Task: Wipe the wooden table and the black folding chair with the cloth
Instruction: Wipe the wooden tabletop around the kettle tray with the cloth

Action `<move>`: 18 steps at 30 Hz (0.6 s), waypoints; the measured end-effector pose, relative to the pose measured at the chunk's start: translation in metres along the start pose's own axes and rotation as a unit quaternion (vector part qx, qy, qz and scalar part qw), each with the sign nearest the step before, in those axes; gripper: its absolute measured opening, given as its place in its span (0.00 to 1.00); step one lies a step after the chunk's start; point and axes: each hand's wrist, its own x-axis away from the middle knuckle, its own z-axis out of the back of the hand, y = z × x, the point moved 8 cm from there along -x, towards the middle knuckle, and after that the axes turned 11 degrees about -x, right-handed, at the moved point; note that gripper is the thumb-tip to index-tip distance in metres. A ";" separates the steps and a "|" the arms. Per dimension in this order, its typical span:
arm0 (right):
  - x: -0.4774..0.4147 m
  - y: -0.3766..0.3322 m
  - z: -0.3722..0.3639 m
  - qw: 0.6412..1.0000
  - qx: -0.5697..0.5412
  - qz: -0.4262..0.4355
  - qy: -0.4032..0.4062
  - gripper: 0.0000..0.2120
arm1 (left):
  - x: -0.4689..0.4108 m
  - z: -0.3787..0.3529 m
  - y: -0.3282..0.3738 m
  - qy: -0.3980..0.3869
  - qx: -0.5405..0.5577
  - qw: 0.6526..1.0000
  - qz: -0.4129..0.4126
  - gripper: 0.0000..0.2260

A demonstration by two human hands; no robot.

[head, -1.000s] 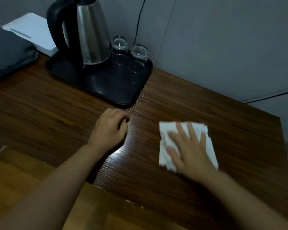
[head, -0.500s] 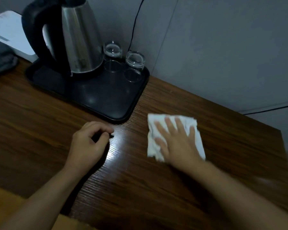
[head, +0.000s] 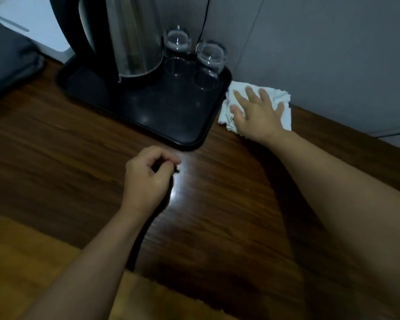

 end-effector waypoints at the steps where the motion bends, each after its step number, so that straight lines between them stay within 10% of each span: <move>1: 0.022 -0.005 -0.005 1.000 0.001 0.013 -0.003 0.26 | 0.000 0.000 0.000 0.000 0.004 1.000 0.009 0.10; 13: 0.309 -0.107 -0.076 0.987 0.028 0.146 -0.061 0.27 | 0.001 -0.006 0.005 -0.084 -0.113 0.990 -0.022 0.08; 18: 0.366 -0.006 -0.044 0.997 0.045 -0.009 -0.069 0.28 | -0.001 -0.003 0.010 -0.198 -0.175 0.958 -0.108 0.13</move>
